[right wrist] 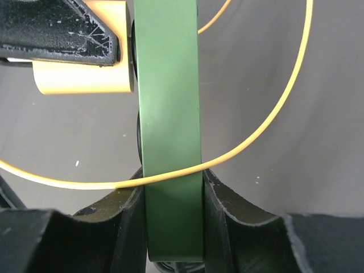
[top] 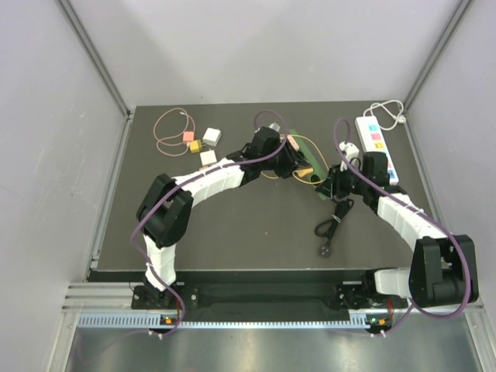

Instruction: Pull the plug off the socket

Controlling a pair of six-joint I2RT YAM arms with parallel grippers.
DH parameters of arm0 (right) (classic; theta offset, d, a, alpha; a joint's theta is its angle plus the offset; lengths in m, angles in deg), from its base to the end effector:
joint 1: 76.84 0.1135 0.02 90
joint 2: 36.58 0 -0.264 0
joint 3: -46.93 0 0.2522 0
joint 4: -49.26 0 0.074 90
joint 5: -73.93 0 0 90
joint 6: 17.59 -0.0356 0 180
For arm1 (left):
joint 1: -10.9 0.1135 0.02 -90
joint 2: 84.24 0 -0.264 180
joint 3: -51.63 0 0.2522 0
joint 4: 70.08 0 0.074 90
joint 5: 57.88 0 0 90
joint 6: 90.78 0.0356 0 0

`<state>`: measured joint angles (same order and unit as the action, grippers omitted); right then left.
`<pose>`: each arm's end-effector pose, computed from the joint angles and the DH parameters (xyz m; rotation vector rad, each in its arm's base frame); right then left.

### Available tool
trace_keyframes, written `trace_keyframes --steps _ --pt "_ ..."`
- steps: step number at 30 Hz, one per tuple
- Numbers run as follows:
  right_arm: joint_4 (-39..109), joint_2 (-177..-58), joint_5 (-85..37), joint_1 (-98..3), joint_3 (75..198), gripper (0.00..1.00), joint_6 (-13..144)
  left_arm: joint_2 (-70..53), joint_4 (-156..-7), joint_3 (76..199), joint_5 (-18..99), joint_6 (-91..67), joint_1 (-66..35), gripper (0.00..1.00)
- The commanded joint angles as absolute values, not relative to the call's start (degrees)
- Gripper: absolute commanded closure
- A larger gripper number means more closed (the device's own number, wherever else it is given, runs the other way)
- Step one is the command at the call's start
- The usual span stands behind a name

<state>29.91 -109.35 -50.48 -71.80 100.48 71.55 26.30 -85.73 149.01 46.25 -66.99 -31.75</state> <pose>0.2580 0.0429 0.2182 -0.4038 2.1637 0.7272 0.3275 -0.3135 0.2510 -0.3149 2.3636 -1.3152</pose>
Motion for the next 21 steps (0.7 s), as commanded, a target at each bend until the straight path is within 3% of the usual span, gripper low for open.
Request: trace_keyframes --steps 1,8,11,16,18,21 --pt "34.79 -109.35 -40.76 -75.26 101.65 1.0 70.22 23.34 -81.81 149.94 60.94 -66.08 -30.59 1.0" --pt "35.06 -109.35 -41.2 -75.78 101.3 1.0 69.6 19.82 -79.45 144.94 55.17 -71.78 -29.35 1.0" --pt "35.06 -109.44 -42.43 -76.4 101.12 1.0 68.64 19.47 -68.93 140.29 57.76 -76.07 -29.88 1.0" --pt "35.14 -110.75 -44.72 -79.74 100.86 1.0 67.23 27.72 -34.74 138.16 69.81 -90.93 -30.84 1.0" --pt "35.06 -110.93 -44.81 -80.26 100.86 1.0 67.23 30.09 -33.56 141.31 72.45 -92.8 -31.89 1.0" --pt "35.14 -110.58 -44.98 -80.35 100.68 1.0 67.14 28.97 -44.6 144.65 70.81 -84.91 -32.69 1.0"
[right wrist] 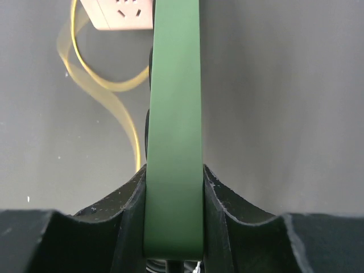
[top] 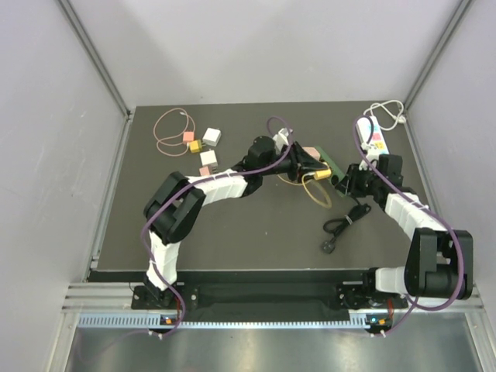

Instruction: Pull the plug off the socket

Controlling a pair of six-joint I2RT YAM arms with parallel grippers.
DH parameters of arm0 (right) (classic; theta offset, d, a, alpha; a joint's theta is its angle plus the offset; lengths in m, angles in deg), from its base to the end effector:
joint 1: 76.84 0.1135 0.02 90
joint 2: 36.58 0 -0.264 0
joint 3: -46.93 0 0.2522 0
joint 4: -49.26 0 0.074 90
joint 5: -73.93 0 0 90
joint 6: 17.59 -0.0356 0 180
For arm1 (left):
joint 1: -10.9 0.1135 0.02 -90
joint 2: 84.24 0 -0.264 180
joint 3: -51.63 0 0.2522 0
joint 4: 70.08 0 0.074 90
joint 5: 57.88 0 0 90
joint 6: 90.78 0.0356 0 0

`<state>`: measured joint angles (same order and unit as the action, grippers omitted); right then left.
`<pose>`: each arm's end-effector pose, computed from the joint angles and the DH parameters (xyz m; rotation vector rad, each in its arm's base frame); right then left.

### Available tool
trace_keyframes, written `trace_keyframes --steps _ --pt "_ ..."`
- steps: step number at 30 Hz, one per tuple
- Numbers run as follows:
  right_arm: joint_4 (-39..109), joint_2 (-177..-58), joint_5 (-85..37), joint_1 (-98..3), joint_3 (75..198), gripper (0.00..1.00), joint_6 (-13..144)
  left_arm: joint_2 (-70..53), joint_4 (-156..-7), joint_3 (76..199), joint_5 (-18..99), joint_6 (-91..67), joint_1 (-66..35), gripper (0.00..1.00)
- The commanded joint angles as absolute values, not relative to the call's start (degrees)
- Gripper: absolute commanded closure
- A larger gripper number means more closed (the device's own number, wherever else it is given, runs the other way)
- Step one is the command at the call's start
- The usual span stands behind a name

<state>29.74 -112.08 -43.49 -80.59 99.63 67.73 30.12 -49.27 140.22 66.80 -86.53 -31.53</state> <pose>0.2650 -0.0009 0.2003 -0.0768 2.2693 0.5588 0.3250 -0.3246 0.2354 -0.2162 2.1726 -2.0176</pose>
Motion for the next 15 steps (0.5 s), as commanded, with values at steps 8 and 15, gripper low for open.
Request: trace_keyframes --steps 8,15 --pt "35.06 -110.93 -46.56 -80.97 100.77 1.0 67.23 23.17 -78.61 150.99 59.46 -62.23 -32.43 1.0" --pt "36.53 -110.14 -46.83 -81.5 100.68 1.0 67.23 16.41 -80.83 147.49 60.69 -58.0 -28.05 1.0"
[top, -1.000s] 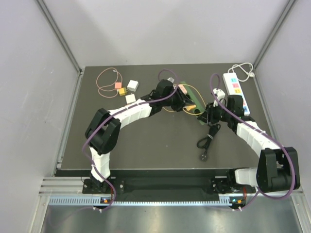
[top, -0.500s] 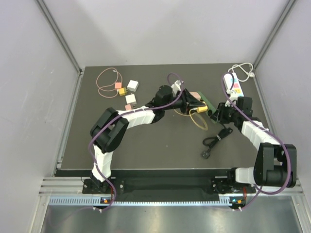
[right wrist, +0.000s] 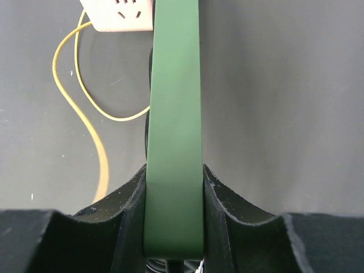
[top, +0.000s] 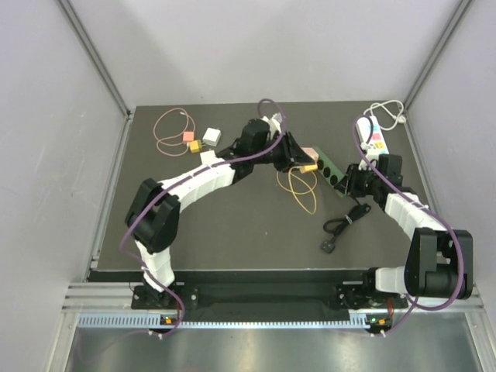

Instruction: Pull the plug off the socket

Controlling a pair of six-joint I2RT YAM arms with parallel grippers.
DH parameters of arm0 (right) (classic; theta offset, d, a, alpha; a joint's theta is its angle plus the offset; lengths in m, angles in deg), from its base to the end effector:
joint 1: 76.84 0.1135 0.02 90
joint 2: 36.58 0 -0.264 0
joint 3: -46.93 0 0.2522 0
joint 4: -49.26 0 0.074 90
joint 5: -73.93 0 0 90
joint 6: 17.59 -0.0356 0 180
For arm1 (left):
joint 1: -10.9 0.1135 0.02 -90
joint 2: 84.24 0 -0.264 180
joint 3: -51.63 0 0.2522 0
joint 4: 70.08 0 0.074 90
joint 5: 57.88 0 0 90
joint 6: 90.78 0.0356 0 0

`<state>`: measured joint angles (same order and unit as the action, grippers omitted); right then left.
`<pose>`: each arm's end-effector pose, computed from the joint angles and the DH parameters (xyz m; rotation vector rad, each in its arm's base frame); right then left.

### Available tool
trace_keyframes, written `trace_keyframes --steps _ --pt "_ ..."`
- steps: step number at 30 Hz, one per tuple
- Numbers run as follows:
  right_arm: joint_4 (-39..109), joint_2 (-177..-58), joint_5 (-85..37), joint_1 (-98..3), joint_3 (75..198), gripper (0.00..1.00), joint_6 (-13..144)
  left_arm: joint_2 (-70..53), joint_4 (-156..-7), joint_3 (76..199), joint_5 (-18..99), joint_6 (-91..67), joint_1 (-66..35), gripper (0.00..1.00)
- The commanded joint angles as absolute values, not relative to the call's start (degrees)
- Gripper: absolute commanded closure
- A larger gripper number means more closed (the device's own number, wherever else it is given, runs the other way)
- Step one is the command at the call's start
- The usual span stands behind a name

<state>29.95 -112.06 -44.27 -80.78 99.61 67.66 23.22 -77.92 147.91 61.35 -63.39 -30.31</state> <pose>0.2650 -0.0014 0.2007 -0.0798 2.2633 0.5724 0.3240 -0.3069 0.2822 -0.0066 2.2585 -1.6033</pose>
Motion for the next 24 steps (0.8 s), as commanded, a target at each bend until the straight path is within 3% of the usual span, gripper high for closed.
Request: trace_keyframes --steps 1,8,11,16,24 --pt "36.55 -109.97 -47.0 -81.58 100.51 1.0 67.14 15.35 -81.89 147.13 60.6 -56.52 -27.34 1.0" --pt "37.07 -109.26 -48.76 -83.52 100.33 1.0 66.44 3.76 -96.65 144.05 54.28 -48.25 -16.8 1.0" --pt "37.16 -109.26 -49.38 -84.04 100.24 1.0 66.35 -0.29 -103.34 144.84 44.98 -42.28 -10.83 1.0" --pt "37.08 -109.53 -50.08 -84.31 100.33 1.0 66.35 -4.17 -105.89 144.58 30.04 -32.88 -4.49 1.0" --pt "36.99 -109.44 -50.78 -84.31 100.33 1.0 66.7 -2.15 -100.55 143.0 29.57 -30.4 9.4 1.0"
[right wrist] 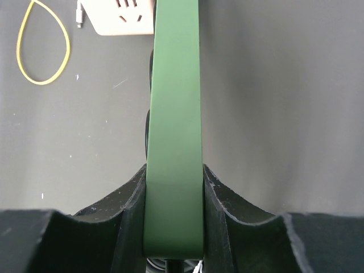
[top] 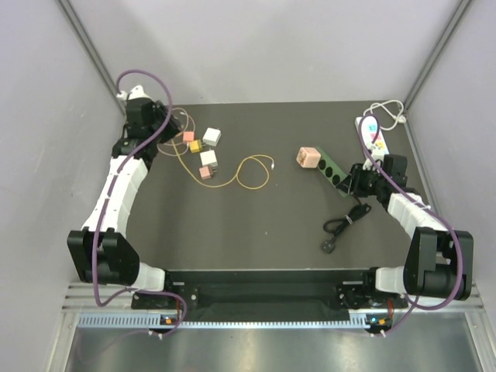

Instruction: Pull the plug off the socket

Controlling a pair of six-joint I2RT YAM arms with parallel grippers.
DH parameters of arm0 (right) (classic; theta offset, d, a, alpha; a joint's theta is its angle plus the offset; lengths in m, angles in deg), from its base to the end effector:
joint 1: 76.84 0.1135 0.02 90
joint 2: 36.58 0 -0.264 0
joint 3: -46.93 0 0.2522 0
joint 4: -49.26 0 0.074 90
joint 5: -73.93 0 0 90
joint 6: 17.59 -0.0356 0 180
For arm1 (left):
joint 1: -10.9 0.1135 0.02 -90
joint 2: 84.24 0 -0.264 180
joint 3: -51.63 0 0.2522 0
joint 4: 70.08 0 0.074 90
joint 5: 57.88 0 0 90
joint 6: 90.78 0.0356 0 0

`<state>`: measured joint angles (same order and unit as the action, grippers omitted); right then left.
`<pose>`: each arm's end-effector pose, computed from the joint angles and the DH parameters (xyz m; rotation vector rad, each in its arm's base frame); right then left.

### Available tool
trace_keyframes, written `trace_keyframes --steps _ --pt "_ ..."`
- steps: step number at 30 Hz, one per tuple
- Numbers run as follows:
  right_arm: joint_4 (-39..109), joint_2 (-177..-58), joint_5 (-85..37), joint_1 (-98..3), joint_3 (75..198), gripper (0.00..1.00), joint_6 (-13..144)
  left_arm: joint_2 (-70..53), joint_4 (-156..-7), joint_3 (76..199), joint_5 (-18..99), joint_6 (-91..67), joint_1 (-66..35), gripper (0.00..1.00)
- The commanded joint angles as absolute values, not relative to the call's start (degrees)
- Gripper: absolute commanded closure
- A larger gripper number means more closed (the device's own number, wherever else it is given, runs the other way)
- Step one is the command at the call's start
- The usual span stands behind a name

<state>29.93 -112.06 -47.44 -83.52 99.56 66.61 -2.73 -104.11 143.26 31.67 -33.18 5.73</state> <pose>0.2639 -0.0123 0.2010 -0.0337 2.2518 0.6199 0.3282 -0.0294 0.3745 -0.4786 1.9543 -0.4140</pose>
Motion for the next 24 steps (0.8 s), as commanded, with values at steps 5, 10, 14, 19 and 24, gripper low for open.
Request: trace_keyframes --steps 5,10,14,19,24 --pt "36.99 -109.18 -50.96 -84.4 100.33 1.0 66.96 -1.97 -99.22 148.09 26.33 -28.03 12.39 1.0" --pt "37.08 -109.61 -51.22 -84.4 100.42 1.0 66.96 -3.55 -99.13 149.16 21.05 -26.18 12.39 1.0" --pt "36.9 -109.61 -51.22 -84.4 100.42 1.0 67.05 -6.27 -98.16 148.54 16.49 -24.25 12.31 1.0" --pt "36.99 -109.7 -51.13 -84.48 100.42 1.0 67.05 -9.79 -96.85 148.8 11.04 -21.88 12.4 1.0" --pt "36.99 -109.7 -51.22 -84.4 100.42 1.0 67.14 -10.68 -96.92 149.85 11.54 -21.08 12.4 1.0"
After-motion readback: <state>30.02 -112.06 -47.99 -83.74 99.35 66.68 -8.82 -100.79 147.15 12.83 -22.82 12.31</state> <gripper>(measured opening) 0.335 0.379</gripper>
